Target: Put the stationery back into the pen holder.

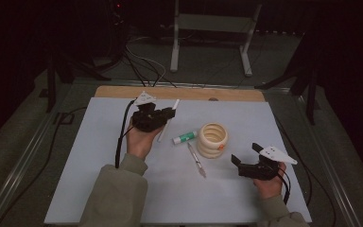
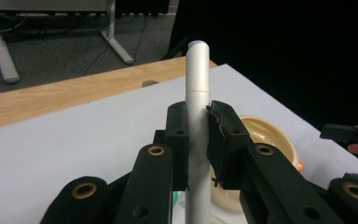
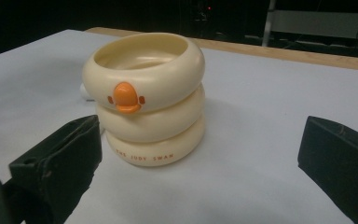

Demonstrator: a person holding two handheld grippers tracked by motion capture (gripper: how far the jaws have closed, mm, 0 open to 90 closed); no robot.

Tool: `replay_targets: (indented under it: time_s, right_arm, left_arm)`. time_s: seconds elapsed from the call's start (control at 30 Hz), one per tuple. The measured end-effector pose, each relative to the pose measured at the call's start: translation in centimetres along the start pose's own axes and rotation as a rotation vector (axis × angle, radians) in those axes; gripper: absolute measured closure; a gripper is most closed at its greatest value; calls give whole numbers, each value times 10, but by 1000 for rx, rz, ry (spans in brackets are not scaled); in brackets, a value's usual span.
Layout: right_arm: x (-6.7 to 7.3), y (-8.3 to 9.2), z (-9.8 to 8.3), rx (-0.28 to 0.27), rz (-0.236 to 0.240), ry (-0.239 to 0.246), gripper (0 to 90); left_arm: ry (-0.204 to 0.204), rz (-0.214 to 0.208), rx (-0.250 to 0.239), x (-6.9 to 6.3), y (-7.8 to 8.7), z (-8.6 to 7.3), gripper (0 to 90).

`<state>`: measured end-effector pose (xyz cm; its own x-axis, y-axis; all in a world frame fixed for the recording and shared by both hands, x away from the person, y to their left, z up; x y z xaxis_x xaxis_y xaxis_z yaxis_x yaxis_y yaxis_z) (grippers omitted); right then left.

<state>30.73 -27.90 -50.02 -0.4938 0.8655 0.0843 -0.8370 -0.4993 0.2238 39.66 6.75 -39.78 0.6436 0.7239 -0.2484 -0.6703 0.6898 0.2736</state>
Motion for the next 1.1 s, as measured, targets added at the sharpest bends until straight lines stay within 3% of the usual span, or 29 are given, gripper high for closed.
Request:
replay_targets:
  time_s: [0.57,1.1]
  right_arm:
    - [0,0,0,-1,2,1,2]
    - [0,-1,0,-4,-1,-4,3]
  left_arm:
    - [-60,-73,-34,-25,-36,19,793]
    - [-76,-154,-61,-46,-75,25,793]
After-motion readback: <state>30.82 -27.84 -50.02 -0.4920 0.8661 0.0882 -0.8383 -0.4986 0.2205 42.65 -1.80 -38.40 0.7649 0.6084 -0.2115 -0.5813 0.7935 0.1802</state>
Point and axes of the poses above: each handheld gripper's, and its own axes: y roughly backward along the jaws, z roughly out of its top, x roughly to its left, the point moved 3 cm from there along -y, roughly forward along the jaws, and after that the axes turned 9 degrees about -x, right-handed, at the moved point
